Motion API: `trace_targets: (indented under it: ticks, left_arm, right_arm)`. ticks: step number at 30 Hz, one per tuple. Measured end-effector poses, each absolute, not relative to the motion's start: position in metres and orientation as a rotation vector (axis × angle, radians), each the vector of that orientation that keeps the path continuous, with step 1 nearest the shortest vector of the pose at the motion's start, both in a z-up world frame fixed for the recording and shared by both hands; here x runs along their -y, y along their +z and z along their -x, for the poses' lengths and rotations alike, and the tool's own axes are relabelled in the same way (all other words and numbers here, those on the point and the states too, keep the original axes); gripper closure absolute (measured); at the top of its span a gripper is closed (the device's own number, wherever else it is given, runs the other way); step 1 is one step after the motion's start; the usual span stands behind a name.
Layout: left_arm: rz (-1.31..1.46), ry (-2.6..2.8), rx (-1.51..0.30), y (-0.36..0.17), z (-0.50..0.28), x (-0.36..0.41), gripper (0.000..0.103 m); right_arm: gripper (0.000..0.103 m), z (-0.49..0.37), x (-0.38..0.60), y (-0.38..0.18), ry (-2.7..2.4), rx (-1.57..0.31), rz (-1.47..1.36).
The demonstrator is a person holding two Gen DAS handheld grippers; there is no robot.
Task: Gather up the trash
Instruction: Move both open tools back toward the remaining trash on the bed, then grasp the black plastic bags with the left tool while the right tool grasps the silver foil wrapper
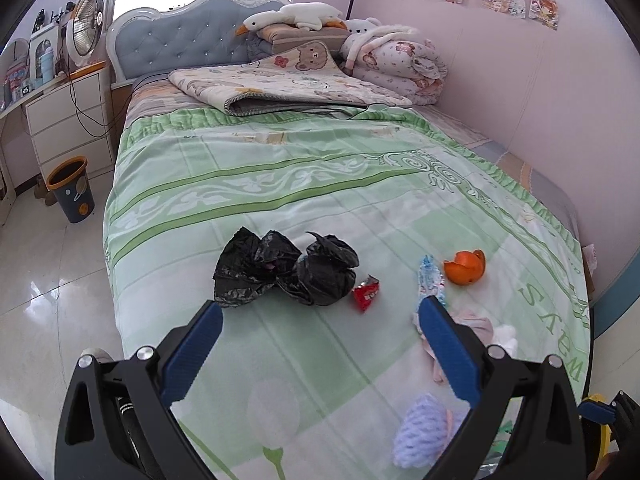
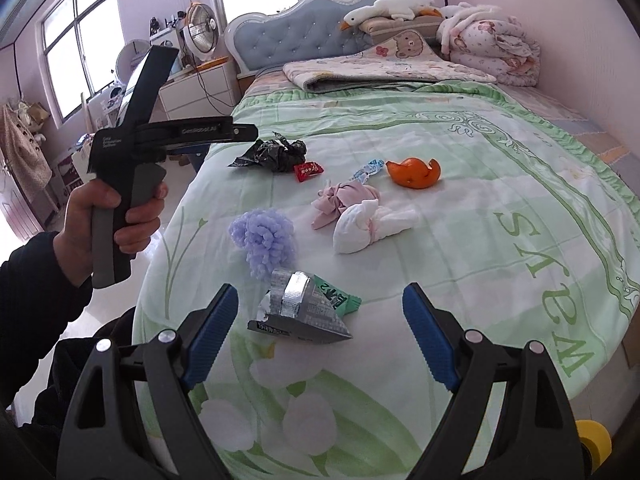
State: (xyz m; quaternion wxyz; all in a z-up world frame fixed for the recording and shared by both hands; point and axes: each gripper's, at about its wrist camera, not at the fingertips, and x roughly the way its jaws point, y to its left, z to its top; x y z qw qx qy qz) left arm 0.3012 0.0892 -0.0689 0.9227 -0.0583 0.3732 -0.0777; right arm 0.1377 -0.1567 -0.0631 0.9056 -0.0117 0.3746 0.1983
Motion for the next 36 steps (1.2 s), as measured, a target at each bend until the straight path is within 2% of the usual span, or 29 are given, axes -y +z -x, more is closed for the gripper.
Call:
trace_targets:
  ticks: [18,20,21,23,25,27,31,36]
  left_arm:
    - [0.091,-0.119,-0.807,-0.11,-0.378,-0.084,0.008]
    - [0.083,-0.125,-0.813,-0.114,-0.382,-0.081,0.015]
    - [0.078,-0.131,-0.822,-0.117,-0.385,-0.079,0.026]
    - [0.076,-0.14,-0.828,-0.121,-0.388,-0.078,0.031]
    - [0.08,-0.15,-0.82,-0.122,-0.387,-0.078,0.039]
    - [0.098,-0.16,-0.816,-0.122,-0.387,-0.08,0.046]
    - [0.106,-0.164,-0.793,-0.12,-0.383,-0.08,0.063]
    - [0.084,-0.156,-0.768,-0.115,-0.378,-0.076,0.076]
  right_arm:
    - [0.023,-0.181,0.131,-0.103,0.448,-0.886,0.04]
    - [0.029,-0.183,0.132,-0.106,0.447,-0.893,0.034]
    - [0.032,-0.184,0.133,-0.107,0.447,-0.897,0.03]
    - [0.033,-0.186,0.134,-0.11,0.446,-0.904,0.024]
    - [0.04,-0.189,0.135,-0.114,0.451,-0.915,0.015]
    - [0.051,-0.19,0.135,-0.116,0.451,-0.922,0.018]
    - [0.055,-0.191,0.134,-0.119,0.453,-0.925,0.018]
    - [0.058,-0.191,0.135,-0.117,0.448,-0.915,0.016]
